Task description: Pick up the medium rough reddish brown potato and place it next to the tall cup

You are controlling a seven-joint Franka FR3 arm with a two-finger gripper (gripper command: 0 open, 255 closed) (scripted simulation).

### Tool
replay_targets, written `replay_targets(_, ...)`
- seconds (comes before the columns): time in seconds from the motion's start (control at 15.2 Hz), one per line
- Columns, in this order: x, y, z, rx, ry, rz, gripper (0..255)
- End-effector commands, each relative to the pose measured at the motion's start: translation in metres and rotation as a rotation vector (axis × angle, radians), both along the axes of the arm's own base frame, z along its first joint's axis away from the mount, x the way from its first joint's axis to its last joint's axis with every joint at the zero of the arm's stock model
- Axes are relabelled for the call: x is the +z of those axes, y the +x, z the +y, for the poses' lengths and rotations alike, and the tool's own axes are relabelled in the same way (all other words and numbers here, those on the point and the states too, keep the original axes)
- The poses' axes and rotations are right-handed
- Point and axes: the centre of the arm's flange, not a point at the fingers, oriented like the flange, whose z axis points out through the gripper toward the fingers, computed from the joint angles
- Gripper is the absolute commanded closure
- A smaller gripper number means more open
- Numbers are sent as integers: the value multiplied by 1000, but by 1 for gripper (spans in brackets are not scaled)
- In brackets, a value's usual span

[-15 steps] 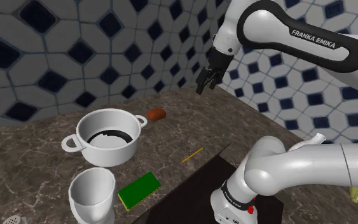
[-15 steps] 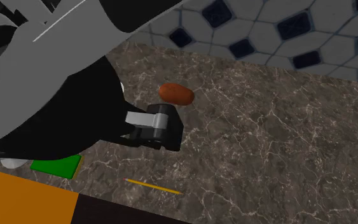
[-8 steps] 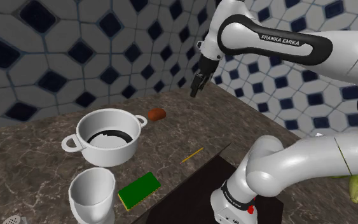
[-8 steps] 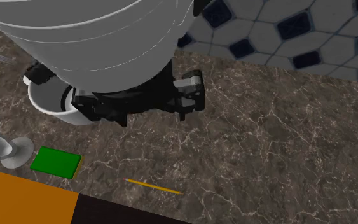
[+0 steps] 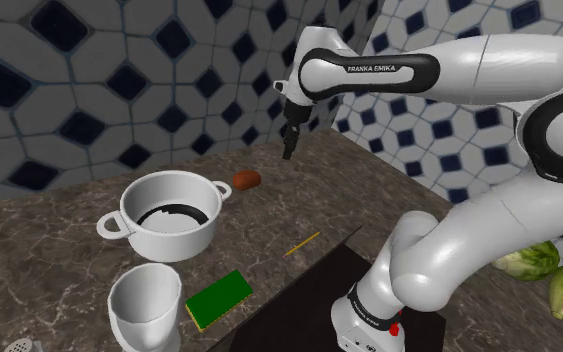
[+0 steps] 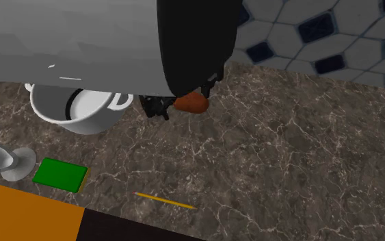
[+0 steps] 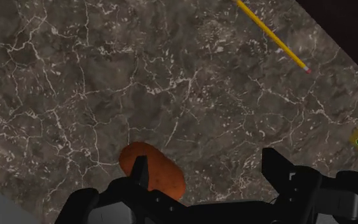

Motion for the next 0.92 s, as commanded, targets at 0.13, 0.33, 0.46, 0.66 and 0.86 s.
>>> replay_targets(0.13,-39,41,2,229,-9,29,0)
replay_targets(0.33,-67,70,11,395,-16,50,0)
replay_targets(0.46,-86,89,19,505,-20,65,0)
replay_targets(0.66,-116,113,35,671,-26,87,0)
replay_targets(0.86,-142,132,52,819,-32,106,0)
